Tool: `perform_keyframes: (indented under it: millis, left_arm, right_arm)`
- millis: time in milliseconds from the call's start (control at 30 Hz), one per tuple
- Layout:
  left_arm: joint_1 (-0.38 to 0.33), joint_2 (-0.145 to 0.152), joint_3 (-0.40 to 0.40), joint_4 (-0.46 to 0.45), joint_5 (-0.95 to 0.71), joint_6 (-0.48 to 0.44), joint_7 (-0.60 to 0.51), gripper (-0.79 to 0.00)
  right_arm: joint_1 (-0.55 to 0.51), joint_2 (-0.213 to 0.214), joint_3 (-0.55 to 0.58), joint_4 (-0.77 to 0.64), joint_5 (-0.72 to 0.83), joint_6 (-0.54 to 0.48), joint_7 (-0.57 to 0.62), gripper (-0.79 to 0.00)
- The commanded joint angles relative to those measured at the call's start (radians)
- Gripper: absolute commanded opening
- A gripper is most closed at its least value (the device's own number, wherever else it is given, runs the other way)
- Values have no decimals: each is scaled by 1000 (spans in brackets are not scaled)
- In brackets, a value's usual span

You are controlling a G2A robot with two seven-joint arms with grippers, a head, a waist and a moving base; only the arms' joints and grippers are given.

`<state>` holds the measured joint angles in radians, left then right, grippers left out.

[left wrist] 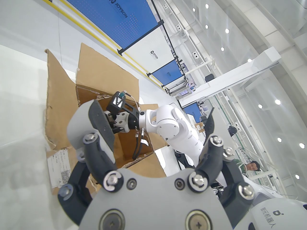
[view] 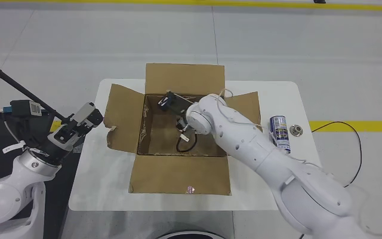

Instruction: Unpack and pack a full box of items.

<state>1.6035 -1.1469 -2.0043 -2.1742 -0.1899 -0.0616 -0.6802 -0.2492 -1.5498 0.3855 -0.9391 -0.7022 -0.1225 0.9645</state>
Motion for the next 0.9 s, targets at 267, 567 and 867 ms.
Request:
perform_keyframes:
  millis: [267,567,867]
  left_arm:
    - [0,0,0,0,0,0,0,0]
    - [0,0,0,0,0,0,0,0]
    - [0,0,0,0,0,0,0,0]
  right_arm:
    - [-126,135,254,-382,66,-59,212,-388]
    - [-332,258,646,-769,148,-99,394,-74]
    - [-421,340,1028,-939,-174,-58,481,0]
